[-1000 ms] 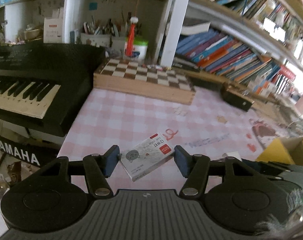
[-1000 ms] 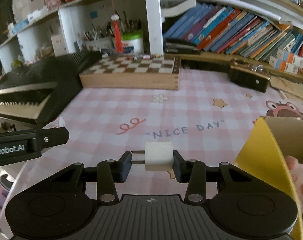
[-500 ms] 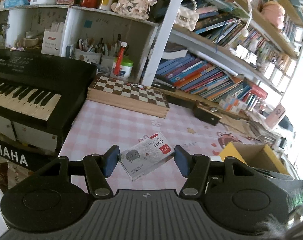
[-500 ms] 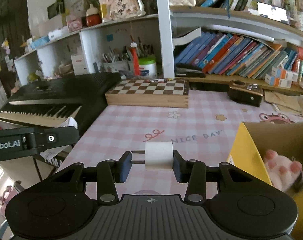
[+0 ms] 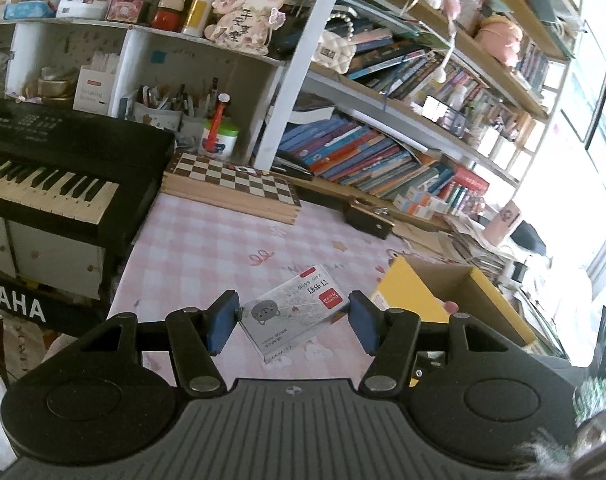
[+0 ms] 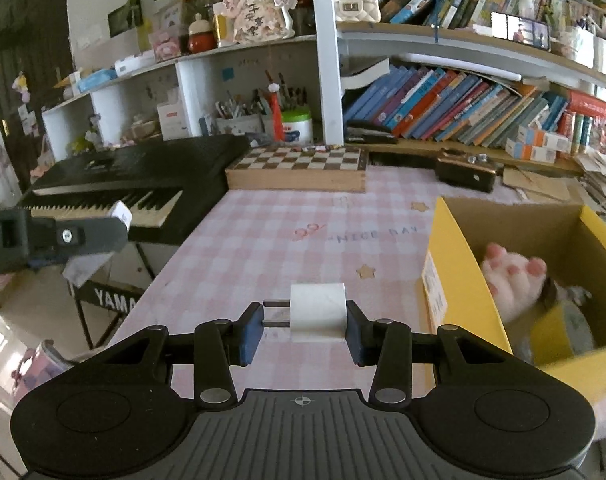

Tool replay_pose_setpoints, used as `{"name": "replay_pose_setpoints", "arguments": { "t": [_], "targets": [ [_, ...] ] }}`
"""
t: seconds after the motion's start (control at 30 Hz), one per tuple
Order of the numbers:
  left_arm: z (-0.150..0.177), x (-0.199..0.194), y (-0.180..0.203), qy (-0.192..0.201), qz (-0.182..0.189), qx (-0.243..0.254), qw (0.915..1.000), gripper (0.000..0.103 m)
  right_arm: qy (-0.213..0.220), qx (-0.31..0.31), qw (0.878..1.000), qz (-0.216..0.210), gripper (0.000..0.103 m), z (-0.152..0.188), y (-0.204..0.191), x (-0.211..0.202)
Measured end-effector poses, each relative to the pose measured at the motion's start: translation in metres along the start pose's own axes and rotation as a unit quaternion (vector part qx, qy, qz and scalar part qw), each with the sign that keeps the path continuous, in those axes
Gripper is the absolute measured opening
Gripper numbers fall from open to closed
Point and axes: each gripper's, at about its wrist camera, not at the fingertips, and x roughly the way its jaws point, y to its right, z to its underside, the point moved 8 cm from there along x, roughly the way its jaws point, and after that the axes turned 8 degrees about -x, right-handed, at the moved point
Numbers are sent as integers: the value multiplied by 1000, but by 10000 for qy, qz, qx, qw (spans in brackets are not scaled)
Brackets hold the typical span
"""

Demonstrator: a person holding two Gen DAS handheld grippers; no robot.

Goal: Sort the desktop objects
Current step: 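Lift the small box with the left tool while the right tool lifts the white plug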

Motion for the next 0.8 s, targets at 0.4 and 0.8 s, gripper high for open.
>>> {"name": "replay_pose_setpoints", "arguments": {
  "t": [0.4, 0.8],
  "targets": [
    [31, -45, 10, -209, 325, 140, 9992, 57, -124, 106, 9998, 97, 42, 39, -18, -50],
    [55, -65, 12, -465, 619, 196, 9968, 57, -238, 363, 9984, 369, 42, 70, -22, -79]
  ]
}}
